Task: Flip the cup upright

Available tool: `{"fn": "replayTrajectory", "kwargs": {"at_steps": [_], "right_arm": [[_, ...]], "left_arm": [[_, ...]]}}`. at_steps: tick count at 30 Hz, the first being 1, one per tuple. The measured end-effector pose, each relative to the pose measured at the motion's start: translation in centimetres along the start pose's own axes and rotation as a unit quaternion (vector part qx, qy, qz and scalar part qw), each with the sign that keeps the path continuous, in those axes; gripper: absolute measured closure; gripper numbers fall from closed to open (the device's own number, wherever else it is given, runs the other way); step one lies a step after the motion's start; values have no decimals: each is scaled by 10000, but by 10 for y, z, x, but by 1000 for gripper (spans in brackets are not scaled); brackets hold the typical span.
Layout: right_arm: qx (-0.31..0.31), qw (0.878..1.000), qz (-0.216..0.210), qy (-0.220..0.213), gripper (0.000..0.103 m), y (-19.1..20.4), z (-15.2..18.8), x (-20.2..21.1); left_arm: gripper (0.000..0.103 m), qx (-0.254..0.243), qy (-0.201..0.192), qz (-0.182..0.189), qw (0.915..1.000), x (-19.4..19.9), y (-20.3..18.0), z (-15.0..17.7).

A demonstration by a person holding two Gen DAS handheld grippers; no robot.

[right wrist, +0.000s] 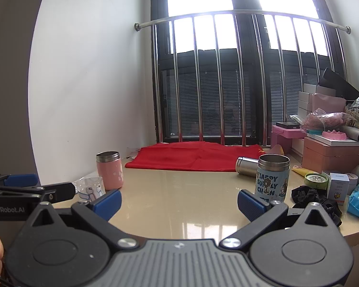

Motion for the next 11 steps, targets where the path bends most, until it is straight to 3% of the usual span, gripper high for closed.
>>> {"fn": "replayTrajectory", "kwargs": {"at_steps": [11], "right_arm": [[3, 10000, -4, 2, 0, 0, 0, 0]], "left_arm": [[0, -49, -31, 51, 10000, 1, 1, 0]]}}
Point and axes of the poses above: each gripper's, at about its wrist camera, not at the fingertips, and x roughly against the way its jaws point, y to its left, z to its underside, the point moved 5 cm from there along -x, roughly the way its jaws point, and after that the axes turned 13 degrees about -x, right-handed, at the moved point
